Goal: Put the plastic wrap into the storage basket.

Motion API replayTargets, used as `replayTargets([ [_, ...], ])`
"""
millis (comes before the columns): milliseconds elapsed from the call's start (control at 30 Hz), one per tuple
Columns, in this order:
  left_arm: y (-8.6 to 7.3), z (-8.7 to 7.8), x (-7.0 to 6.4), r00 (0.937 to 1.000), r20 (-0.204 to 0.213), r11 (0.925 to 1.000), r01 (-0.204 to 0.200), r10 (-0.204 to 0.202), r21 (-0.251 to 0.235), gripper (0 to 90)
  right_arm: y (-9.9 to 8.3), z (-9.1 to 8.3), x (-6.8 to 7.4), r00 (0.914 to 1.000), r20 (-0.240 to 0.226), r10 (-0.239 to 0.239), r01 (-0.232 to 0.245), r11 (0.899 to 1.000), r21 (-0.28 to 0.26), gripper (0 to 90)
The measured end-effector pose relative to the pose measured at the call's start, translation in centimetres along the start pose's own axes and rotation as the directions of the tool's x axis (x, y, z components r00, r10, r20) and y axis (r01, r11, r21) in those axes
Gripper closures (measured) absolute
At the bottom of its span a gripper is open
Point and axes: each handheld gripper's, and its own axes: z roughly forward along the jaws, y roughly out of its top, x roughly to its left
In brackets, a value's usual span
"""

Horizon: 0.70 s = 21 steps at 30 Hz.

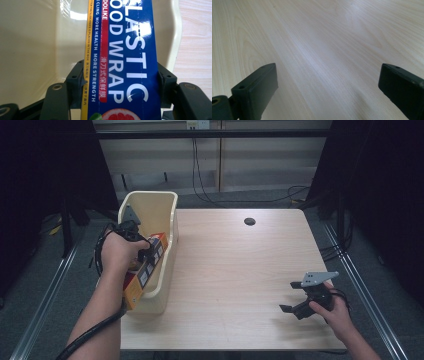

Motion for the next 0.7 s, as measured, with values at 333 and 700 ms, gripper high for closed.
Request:
replayTargets([
  [333, -0.1, 0.8, 0.0, 0.9996, 0.007, 0.9995, 0.026, -0.026, 0.016, 40.1, 0.0, 0.1, 0.1, 0.9999, -0.001, -0.010, 0.010, 1.000, 0.000, 2.3],
  [700, -0.1, 1.2, -0.1, 0.9997, -0.003, 0.9994, 0.026, -0.026, 0.025, 39.9, 0.0, 0.1, 0.1, 0.9999, 0.007, -0.007, 0.007, 1.000, 0.008, 2.3],
])
